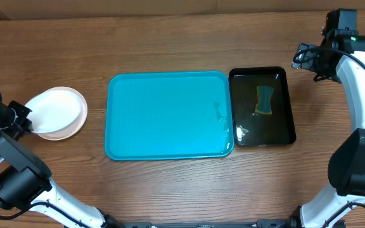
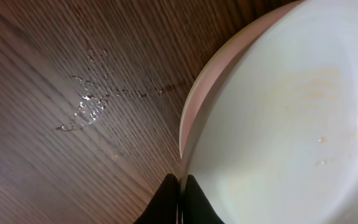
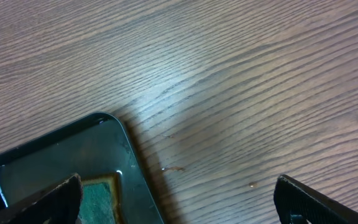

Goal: Clean dirty plates on tray and stack at the side

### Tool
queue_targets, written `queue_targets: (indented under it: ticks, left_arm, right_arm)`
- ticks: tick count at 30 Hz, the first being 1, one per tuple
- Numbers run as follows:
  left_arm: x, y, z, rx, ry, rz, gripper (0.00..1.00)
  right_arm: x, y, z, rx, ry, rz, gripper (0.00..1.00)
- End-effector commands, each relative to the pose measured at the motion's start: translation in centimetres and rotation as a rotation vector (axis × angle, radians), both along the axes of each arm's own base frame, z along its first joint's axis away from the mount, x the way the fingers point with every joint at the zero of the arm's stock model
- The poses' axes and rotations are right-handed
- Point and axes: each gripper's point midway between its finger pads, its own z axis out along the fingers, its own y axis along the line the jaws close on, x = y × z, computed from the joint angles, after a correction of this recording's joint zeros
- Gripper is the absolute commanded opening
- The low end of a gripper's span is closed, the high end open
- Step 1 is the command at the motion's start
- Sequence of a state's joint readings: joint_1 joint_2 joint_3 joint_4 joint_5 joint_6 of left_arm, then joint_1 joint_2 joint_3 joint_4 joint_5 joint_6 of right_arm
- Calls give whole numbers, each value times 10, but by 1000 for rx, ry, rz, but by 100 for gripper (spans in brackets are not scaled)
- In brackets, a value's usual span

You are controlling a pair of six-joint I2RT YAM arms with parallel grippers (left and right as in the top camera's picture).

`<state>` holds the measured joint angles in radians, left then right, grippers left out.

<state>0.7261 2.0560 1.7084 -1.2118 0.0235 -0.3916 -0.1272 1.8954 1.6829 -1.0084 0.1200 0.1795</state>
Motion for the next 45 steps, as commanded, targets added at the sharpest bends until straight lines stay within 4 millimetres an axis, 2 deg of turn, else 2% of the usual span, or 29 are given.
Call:
queue_targets:
  ticks: [1, 3, 4, 8, 14, 18, 19, 23, 34, 45]
  left_arm:
    - [5, -9, -5, -37, -21, -15, 31]
    - [10, -11, -4, -52, -45, -50, 72]
    - [13, -13, -3, -65, -63, -68, 78]
    - [29, -31, 1, -158, -164, -125, 80]
    - [71, -90, 26, -379, -435, -351, 82]
    - [78, -117, 25, -402, -408, -417, 87]
    - [78, -122, 24, -400, -391, -433, 100]
    - [83, -140, 19, -372, -344, -500, 100]
    - [90, -168, 13, -335, -287, -600, 100]
    - [91, -168, 13, -335, -287, -602, 100]
  right_arm:
    - [3, 0, 12, -14, -31, 2, 100]
    - [3, 0, 12, -14, -31, 2, 100]
    - [3, 0, 12, -14, -31, 2, 100]
    - [3, 0, 12, -14, -31, 2, 100]
    - [3, 0, 12, -14, -31, 2, 100]
    - [3, 0, 12, -14, -31, 2, 100]
    - [3, 0, 12, -14, -31, 2, 100]
    - [3, 0, 12, -14, -31, 2, 100]
    - [3, 0, 12, -14, -31, 2, 100]
    - [3, 0, 10, -13, -25, 2, 100]
